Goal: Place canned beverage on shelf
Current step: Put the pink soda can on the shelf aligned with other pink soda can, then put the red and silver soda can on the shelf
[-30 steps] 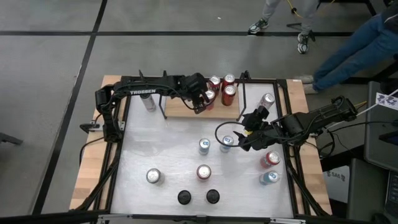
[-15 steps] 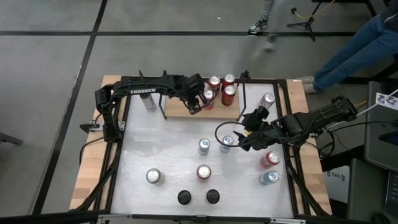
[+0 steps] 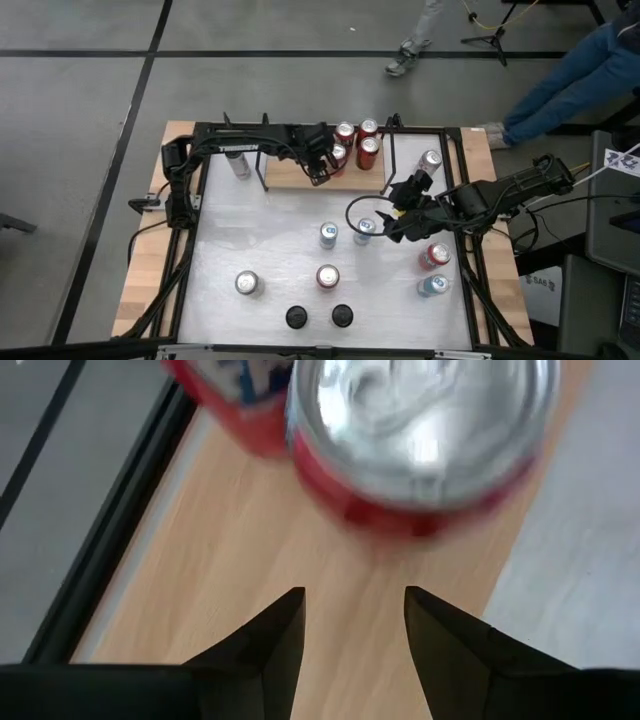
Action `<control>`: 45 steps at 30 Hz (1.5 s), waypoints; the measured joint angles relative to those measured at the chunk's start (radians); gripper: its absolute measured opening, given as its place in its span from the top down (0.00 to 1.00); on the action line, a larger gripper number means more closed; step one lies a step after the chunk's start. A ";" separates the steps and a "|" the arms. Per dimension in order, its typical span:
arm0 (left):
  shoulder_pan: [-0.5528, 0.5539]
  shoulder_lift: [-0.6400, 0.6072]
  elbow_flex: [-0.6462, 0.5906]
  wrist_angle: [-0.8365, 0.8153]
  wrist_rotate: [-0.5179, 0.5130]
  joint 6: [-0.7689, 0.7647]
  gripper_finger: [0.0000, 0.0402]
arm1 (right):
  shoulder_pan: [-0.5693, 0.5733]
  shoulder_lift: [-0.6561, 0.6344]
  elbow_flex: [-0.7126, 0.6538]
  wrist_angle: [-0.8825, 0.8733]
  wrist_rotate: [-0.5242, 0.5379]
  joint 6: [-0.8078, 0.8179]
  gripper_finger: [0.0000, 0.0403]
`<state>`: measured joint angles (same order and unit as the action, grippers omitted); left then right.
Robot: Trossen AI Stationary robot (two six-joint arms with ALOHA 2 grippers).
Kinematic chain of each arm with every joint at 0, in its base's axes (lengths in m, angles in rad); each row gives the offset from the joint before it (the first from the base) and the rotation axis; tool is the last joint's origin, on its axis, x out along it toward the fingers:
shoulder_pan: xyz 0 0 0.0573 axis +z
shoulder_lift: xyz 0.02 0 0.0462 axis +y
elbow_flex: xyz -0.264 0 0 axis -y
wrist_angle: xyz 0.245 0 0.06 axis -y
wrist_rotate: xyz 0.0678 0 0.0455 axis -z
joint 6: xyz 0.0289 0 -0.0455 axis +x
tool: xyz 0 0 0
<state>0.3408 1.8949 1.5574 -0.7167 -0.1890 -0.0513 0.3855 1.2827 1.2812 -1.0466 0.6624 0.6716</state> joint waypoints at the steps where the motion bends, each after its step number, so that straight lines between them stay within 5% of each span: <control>1: 0.000 0.001 0.000 0.004 0.000 0.000 0.60 | 0.000 0.000 0.000 0.000 0.000 0.000 0.07; 23: 0.022 0.066 0.000 0.205 0.053 0.001 0.60 | 0.000 0.000 0.000 -0.002 0.000 0.000 0.07; 45: 0.018 -0.069 0.000 0.029 0.109 0.049 0.59 | 0.000 0.000 0.000 -0.003 0.003 0.000 0.07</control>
<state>0.3588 1.8264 1.5570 -0.6876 -0.0803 -0.0021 0.3855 1.2827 1.2812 -1.0496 0.6651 0.6712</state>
